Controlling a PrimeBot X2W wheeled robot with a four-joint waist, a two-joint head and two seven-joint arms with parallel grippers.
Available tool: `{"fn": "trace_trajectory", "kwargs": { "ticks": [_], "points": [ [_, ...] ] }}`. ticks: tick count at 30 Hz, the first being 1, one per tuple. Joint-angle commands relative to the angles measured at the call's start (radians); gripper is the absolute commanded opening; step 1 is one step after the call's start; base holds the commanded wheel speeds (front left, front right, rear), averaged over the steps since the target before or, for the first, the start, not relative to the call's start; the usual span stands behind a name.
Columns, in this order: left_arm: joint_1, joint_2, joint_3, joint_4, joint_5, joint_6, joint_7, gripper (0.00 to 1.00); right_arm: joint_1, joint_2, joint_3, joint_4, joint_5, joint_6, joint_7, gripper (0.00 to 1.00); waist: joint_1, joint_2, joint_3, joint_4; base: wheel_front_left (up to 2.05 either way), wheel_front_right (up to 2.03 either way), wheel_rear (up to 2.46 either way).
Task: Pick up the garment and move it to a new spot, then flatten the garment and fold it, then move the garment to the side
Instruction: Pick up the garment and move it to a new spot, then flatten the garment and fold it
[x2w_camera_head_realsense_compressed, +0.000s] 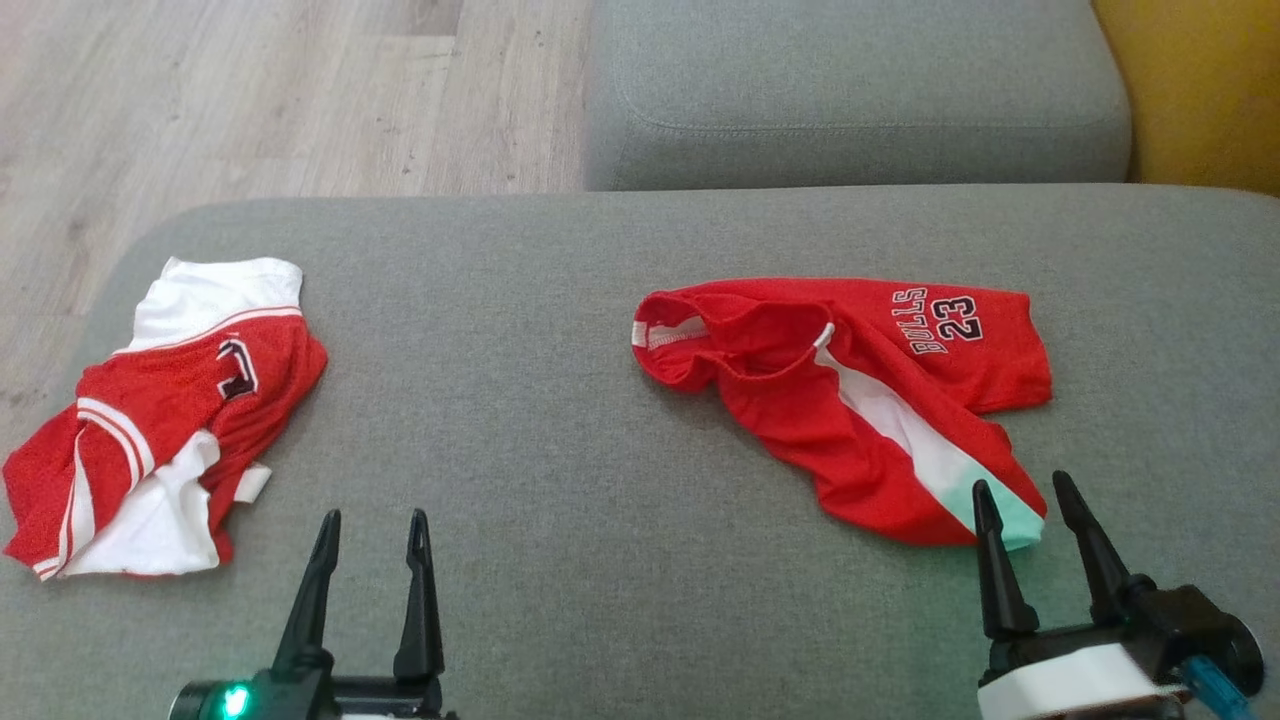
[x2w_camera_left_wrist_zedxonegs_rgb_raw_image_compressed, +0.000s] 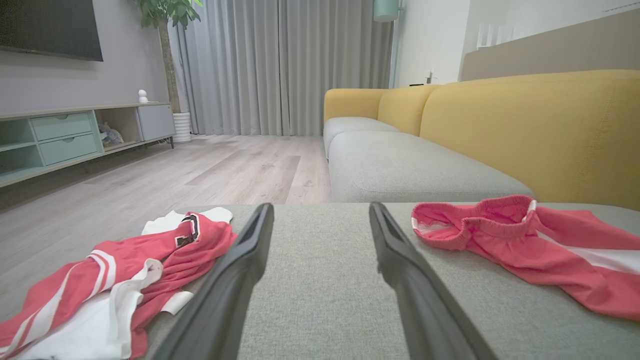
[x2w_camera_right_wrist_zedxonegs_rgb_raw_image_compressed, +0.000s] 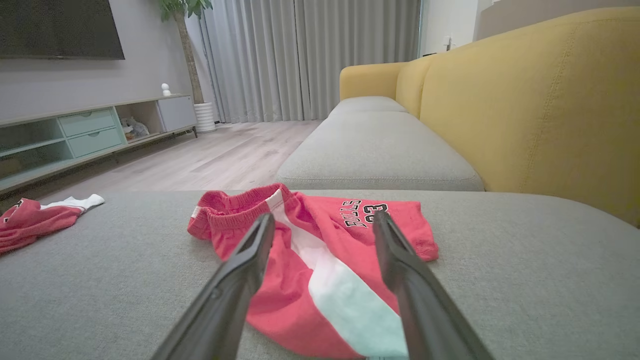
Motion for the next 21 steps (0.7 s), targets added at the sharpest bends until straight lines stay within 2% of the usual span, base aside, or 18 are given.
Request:
{"fn": "trace_trajectory", "kwargs": {
  "ticks": [1, 9, 21],
  "points": [
    [-0.036, -0.006, 0.030, -0.035, 0.012, -0.004, -0.009, 1.00, -0.023, -0.005, 0.025, -0.034, -0.005, 0.007, -0.003, 1.00, 0.0003, -0.0001, 0.001, 0.000, 0.00, 0.00, 0.00],
    [-0.034, -0.007, 0.030, -0.036, 0.050, -0.013, -0.009, 1.00, -0.023, -0.005, 0.034, -0.030, -0.008, 0.007, -0.003, 1.00, 0.0003, -0.0001, 0.005, -0.008, 0.00, 0.00, 0.00],
    [-0.037, -0.007, 0.025, -0.033, 0.048, 0.009, -0.009, 1.00, -0.029, -0.005, 0.038, -0.030, -0.010, 0.007, -0.003, 1.00, 0.0003, -0.0001, 0.009, -0.020, 0.00, 0.00, 0.00]
  ]
}}
